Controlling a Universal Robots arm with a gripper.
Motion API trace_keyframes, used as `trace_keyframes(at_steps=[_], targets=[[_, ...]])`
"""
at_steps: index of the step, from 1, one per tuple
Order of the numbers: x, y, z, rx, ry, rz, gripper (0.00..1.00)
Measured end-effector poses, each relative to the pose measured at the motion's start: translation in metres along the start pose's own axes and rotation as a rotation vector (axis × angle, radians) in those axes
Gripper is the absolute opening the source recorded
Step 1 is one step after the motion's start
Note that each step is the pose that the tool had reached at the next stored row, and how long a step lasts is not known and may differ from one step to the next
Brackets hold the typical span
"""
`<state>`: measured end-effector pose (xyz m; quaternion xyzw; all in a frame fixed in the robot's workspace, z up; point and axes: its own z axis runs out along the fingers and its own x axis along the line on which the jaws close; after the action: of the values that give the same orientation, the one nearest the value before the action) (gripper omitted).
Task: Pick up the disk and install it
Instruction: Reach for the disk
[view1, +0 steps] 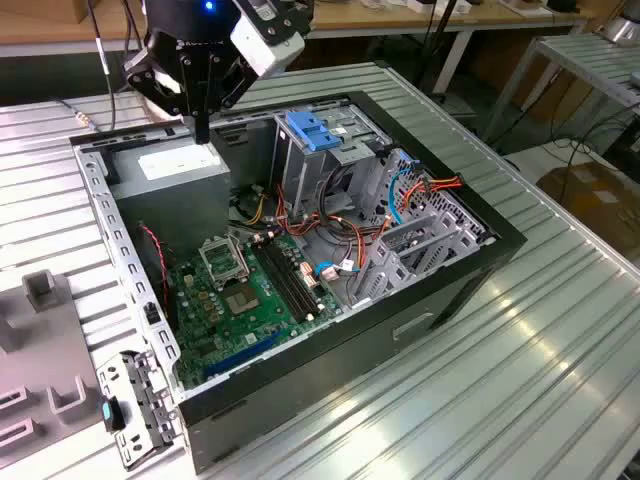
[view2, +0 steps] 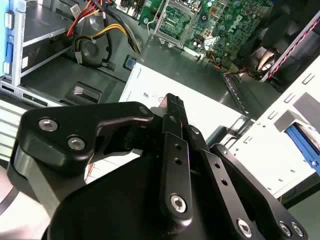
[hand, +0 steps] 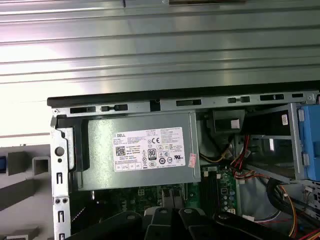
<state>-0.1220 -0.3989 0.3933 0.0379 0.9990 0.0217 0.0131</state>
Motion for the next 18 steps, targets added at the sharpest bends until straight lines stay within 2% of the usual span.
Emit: trace_keyframes(at_steps=[7, 18], targets=[[0.0067, -0.0005, -0.0002, -0.0001, 0.0, 0.0, 0.11], [0.0128, -0.001, -0.0002, -0.0002, 0.0001, 0.0, 0.11]])
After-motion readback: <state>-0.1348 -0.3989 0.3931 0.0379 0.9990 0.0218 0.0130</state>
